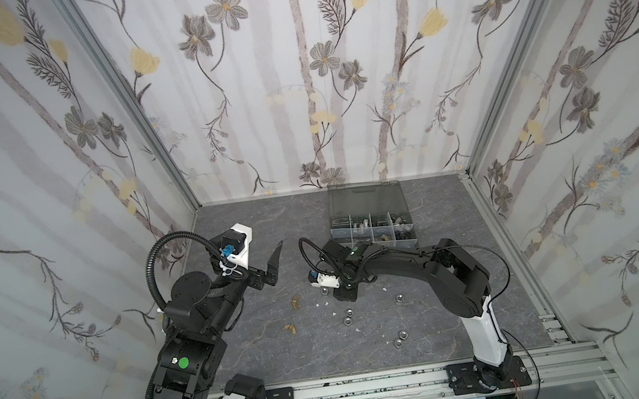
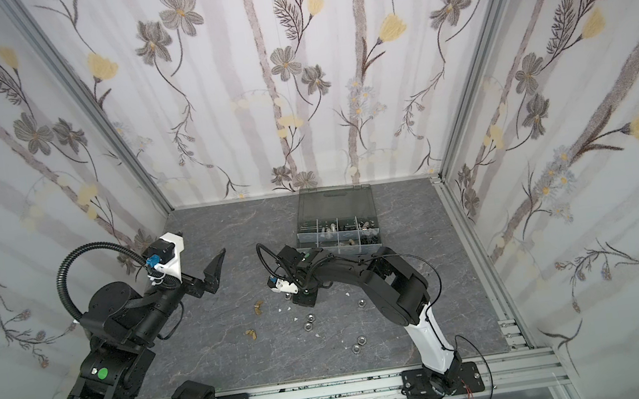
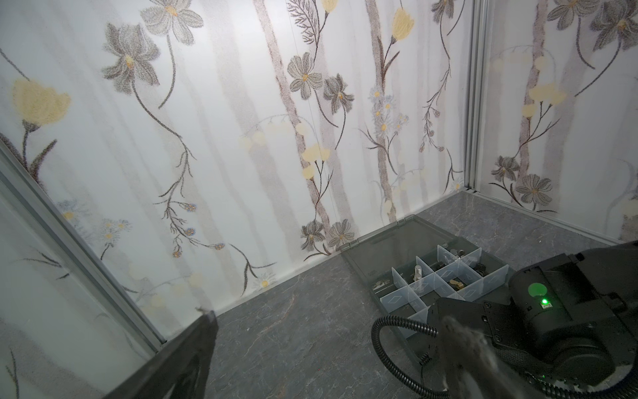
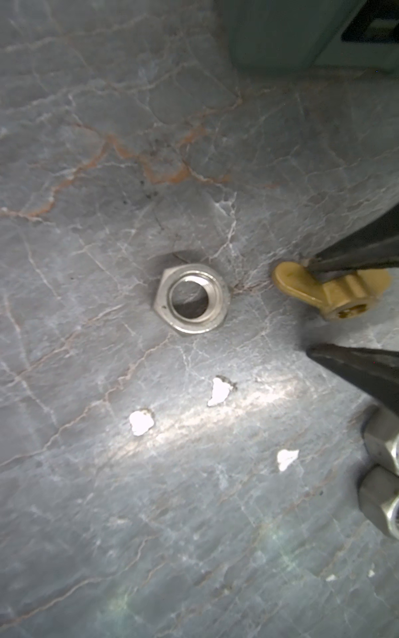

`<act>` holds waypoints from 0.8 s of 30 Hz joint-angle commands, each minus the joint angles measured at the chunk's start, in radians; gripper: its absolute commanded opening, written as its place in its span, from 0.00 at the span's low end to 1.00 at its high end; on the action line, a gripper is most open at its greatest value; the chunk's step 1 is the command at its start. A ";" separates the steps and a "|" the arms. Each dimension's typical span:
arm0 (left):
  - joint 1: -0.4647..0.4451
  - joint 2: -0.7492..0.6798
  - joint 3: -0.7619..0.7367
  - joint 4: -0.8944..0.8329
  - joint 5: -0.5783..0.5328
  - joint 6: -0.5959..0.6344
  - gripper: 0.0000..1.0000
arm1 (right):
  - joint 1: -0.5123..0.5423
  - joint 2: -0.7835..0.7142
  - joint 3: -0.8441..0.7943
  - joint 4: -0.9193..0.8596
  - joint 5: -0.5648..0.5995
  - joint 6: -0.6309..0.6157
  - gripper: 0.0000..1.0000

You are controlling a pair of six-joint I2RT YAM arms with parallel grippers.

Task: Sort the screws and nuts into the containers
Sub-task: 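Lower the right gripper onto another brass wing nut and grasp it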

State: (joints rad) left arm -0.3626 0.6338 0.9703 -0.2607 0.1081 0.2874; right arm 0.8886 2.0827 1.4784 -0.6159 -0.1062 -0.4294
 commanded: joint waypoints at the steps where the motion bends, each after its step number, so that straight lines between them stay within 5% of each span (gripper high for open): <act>1: 0.000 0.003 0.002 0.015 0.002 0.012 1.00 | 0.000 0.004 -0.016 -0.009 0.020 -0.016 0.33; 10: 0.000 0.004 -0.003 0.026 0.005 0.010 1.00 | -0.008 0.001 -0.036 -0.005 0.042 -0.001 0.16; 24: 0.000 0.004 -0.001 0.032 0.005 0.014 1.00 | -0.103 -0.141 -0.102 0.068 0.048 0.112 0.07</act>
State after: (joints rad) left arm -0.3630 0.6357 0.9684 -0.2581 0.1081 0.2882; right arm 0.8196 1.9877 1.3949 -0.5804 -0.0727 -0.3672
